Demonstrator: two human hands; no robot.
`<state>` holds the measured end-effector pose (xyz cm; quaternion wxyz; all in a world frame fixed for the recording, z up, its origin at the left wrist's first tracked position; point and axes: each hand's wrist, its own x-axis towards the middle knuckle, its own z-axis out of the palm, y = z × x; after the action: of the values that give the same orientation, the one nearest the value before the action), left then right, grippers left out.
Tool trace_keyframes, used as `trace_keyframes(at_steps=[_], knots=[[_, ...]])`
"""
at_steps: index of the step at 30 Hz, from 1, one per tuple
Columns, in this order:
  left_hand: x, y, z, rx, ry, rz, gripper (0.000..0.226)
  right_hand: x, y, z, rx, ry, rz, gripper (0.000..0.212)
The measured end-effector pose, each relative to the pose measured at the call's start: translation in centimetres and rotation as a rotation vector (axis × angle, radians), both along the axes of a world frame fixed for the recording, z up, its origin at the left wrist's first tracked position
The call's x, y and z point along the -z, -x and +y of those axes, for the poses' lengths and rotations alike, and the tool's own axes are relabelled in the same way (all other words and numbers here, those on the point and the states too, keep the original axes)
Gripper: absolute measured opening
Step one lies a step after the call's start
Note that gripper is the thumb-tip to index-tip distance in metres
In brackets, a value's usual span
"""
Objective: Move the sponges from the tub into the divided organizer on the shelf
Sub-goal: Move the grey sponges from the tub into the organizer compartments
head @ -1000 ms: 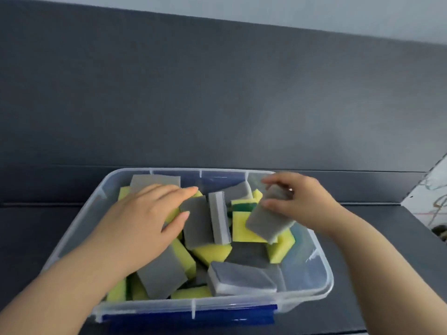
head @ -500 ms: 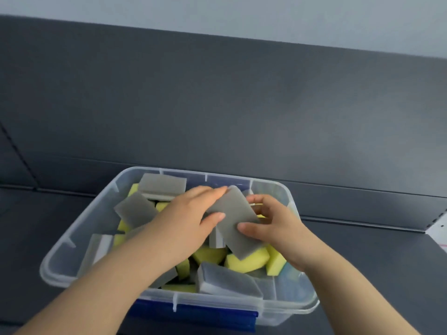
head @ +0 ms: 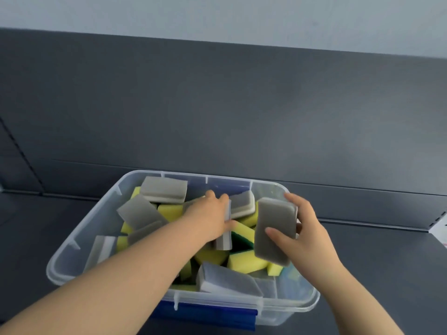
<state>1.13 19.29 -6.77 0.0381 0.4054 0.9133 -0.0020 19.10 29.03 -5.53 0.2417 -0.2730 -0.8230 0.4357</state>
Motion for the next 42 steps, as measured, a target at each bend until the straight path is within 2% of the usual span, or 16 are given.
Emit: trace_keyframes(at_steps=[2, 5, 7, 10, 12, 16, 21, 24, 28, 29, 30, 32, 34, 37, 40, 42], knots=[[0.1, 0.0, 0.3, -0.014, -0.073, -0.113, 0.049, 0.3, -0.2, -0.1, 0.016, 0.005, -0.002, 0.055], [-1.3, 1.3, -1.2, -0.09, -0.37, -0.357, 0.036, 0.4, -0.7, -0.3, 0.078, -0.053, -0.003, 0.043], [-2.2, 2.1, -3.0, -0.167, -0.622, -0.555, 0.039, 0.3, -0.8, -0.6, 0.109, -0.134, -0.029, 0.041], [-2.8, 1.8, -5.2, -0.176, -1.021, -1.047, 0.055, 0.1, -0.3, -1.4, 0.117, -0.204, -0.048, 0.04], [-2.6, 1.2, -6.2, -0.114, -1.128, -1.138, 0.055, 0.1, 0.4, -1.9, 0.105, -0.18, -0.035, 0.039], [-2.1, 0.0, -7.3, -0.03, -1.165, -1.025, 0.054, 0.0, 1.5, -2.5, 0.054, -0.103, 0.011, 0.039], [-2.3, -0.6, -8.7, 0.013, -1.088, -0.862, 0.071, -0.2, 1.8, -2.8, 0.069, -0.044, 0.123, 0.045], [-2.8, -1.2, -9.3, 0.028, -1.057, -0.762, 0.068, -0.1, 1.8, -2.8, 0.078, -0.022, 0.146, 0.045], [-2.7, -2.0, -9.2, 0.021, -0.975, -0.493, 0.058, 0.4, 1.7, -3.0, 0.092, -0.017, 0.137, 0.046], [-2.6, -1.9, -9.1, -0.004, -1.024, -0.505, 0.05, 0.4, 1.6, -2.9, 0.111, -0.012, 0.15, 0.045], [-2.5, -1.8, -8.9, -0.048, -1.124, -0.606, 0.039, 0.5, 1.5, -2.8, 0.127, -0.005, 0.165, 0.045], [-2.2, -1.9, -8.5, -0.149, -1.297, -0.914, 0.024, 0.5, 1.2, -2.7, 0.128, 0.014, 0.188, 0.044], [-2.2, -2.3, -8.0, -0.165, -1.246, -0.98, 0.013, 0.4, 1.1, -2.7, 0.11, 0.047, 0.217, 0.04], [-1.7, -3.0, -7.9, -0.053, -1.077, -0.873, 0.038, 0.3, 1.0, -2.5, 0.108, 0.098, 0.264, 0.035], [-1.1, -3.1, -8.2, 0.018, -0.744, -0.669, 0.067, 0.5, 1.0, -2.3, 0.109, 0.123, 0.28, 0.034], [-0.7, -3.0, -8.2, 0.02, -0.638, -0.548, 0.079, 0.6, 1.0, -2.5, 0.093, 0.123, 0.278, 0.034]])
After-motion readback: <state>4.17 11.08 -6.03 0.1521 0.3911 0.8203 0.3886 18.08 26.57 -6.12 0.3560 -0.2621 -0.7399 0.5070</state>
